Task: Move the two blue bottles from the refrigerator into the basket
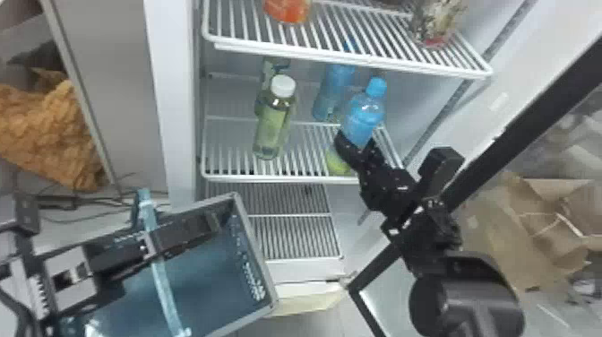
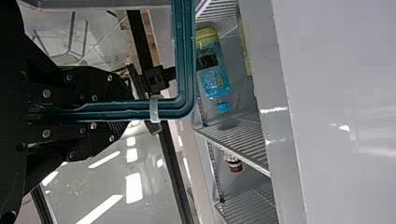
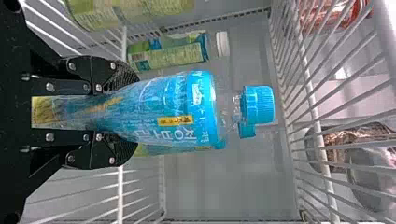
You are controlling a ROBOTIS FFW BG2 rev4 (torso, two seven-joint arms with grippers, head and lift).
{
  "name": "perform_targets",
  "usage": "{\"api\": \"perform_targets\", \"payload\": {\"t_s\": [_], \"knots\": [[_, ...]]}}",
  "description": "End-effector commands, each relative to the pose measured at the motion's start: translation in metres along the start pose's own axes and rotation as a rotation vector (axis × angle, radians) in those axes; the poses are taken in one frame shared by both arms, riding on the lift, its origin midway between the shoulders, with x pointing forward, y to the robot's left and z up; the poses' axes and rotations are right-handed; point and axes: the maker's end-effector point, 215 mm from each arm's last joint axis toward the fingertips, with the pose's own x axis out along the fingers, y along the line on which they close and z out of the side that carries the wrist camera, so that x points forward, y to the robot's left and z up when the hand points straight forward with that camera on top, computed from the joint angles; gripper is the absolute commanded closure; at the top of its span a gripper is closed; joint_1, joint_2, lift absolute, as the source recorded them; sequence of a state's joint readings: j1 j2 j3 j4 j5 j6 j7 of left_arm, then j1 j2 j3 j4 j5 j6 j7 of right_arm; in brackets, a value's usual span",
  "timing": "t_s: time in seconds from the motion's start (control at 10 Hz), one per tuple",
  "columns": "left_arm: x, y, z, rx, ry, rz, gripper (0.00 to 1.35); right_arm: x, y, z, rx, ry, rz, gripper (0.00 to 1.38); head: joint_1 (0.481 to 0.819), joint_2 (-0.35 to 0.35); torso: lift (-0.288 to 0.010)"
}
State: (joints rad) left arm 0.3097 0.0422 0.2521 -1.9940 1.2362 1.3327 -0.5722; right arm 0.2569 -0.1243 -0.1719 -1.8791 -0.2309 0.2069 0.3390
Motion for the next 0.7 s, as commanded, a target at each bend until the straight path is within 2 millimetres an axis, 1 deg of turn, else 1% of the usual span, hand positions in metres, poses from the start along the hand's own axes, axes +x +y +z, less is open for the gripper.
{"api": "perform_targets", "payload": {"t_s": [0.0,0.1,0.3,0.4,0.6], "knots": [[-0.001,0.001,0.000,-0.001,-0.001,0.002,1.19,-0.018,0.003,0.003,0.012,0.006,0.004,1.28,0.695,-0.299,-0.216],[-0.001,0.001,-0.001,-0.001,0.002,0.004,1.19,-0.029,0.008,0.005,0.022,0.012,0.015,1.28,0.695,-0.305,-0.216],[-0.004,0.003,-0.001,-0.003,-0.002,0.010,1.19,-0.042,0.024,0.006,0.041,0.028,0.053,1.28,0.695,-0.309,-0.216],[-0.003,0.003,-0.001,-0.004,-0.001,0.008,1.19,-0.051,0.034,0.010,0.062,0.026,0.075,1.28,0.695,-0.306,-0.216],[-0.003,0.003,-0.002,-0.006,-0.002,0.008,1.19,-0.068,0.063,0.013,0.117,0.055,0.142,1.28,0.695,-0.292,-0.216]]}}
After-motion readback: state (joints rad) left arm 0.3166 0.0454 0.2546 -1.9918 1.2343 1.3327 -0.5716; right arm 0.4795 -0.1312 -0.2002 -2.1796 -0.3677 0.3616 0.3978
